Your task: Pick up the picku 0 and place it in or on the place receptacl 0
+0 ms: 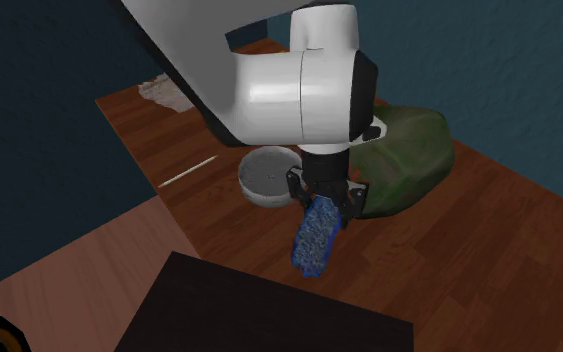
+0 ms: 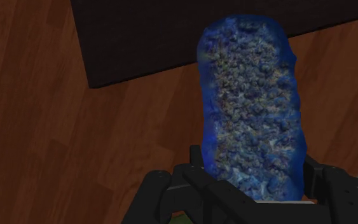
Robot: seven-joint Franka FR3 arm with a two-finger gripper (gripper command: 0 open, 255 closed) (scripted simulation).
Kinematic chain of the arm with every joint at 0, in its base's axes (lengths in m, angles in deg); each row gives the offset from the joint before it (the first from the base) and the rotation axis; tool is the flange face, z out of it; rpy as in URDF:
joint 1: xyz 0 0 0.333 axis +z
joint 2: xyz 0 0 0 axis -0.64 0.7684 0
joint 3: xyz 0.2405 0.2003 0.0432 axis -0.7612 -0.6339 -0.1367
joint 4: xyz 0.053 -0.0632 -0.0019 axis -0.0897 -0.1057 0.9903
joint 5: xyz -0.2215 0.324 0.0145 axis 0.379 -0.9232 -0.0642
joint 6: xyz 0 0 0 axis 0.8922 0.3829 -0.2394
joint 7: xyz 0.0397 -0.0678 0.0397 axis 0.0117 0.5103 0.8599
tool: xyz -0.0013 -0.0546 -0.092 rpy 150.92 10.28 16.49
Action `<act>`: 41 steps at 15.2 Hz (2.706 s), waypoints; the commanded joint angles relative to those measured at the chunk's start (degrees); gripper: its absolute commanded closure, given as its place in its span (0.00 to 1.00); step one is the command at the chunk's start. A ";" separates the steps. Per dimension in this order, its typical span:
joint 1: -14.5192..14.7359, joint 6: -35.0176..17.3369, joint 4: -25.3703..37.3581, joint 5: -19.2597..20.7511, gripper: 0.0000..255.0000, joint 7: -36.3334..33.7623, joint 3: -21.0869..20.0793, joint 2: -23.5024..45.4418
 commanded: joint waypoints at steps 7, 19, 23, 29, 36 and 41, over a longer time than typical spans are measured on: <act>4.42 4.27 15.56 -2.11 1.00 -7.04 -4.59 12.62; 9.86 11.97 39.46 -1.56 1.00 -13.95 -7.15 30.17; 10.04 9.63 39.21 -0.90 1.00 -14.57 -6.84 32.32; 10.36 6.28 39.20 0.13 1.00 -15.50 -6.30 35.78; 10.41 5.90 39.23 0.24 1.00 -15.61 -6.24 36.19; 10.41 5.90 39.22 0.24 0.00 -15.61 -6.24 36.19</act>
